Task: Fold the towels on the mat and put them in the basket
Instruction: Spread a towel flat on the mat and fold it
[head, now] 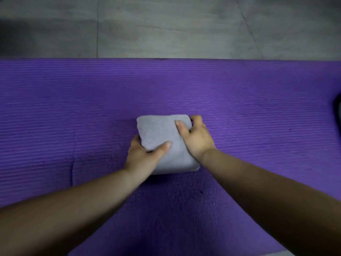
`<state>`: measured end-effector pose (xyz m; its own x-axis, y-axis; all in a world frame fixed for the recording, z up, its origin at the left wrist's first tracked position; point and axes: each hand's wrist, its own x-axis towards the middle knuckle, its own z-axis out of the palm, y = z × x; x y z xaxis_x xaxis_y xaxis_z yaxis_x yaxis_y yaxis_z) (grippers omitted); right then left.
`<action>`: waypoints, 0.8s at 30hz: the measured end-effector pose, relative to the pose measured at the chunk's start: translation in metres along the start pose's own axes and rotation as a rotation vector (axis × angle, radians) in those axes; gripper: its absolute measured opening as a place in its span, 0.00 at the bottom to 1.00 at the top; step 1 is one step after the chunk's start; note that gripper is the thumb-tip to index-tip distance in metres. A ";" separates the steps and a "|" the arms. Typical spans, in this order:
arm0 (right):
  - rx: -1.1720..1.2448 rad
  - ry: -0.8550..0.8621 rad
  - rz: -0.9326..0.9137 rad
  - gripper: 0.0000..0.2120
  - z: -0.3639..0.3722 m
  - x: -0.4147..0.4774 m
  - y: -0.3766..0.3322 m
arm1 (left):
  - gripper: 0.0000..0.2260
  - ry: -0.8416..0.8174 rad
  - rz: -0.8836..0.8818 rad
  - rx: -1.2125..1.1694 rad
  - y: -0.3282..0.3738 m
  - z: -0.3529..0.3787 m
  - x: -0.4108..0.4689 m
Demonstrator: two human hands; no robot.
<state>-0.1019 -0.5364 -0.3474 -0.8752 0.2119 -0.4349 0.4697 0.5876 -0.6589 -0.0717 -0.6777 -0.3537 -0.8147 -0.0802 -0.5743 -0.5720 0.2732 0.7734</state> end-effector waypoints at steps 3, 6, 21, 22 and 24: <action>0.204 -0.042 0.089 0.17 0.001 0.001 0.003 | 0.49 0.023 -0.068 0.025 0.000 0.001 0.006; 0.295 -0.083 0.164 0.17 0.000 0.006 0.006 | 0.37 0.026 -0.084 -0.028 0.001 0.002 0.007; 0.795 -0.168 0.557 0.15 -0.076 -0.148 -0.041 | 0.27 -0.301 -0.285 -0.269 0.067 -0.038 -0.136; 0.805 -0.143 0.596 0.13 -0.092 -0.169 -0.052 | 0.26 -0.270 -0.302 -0.252 0.081 -0.037 -0.148; 0.811 -0.080 0.645 0.10 -0.130 -0.212 -0.077 | 0.24 -0.175 -0.251 -0.178 0.110 -0.046 -0.176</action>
<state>0.0323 -0.5253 -0.1243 -0.4338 0.2299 -0.8712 0.8087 -0.3269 -0.4890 0.0047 -0.6774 -0.1549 -0.6267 0.0463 -0.7779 -0.7726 0.0931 0.6280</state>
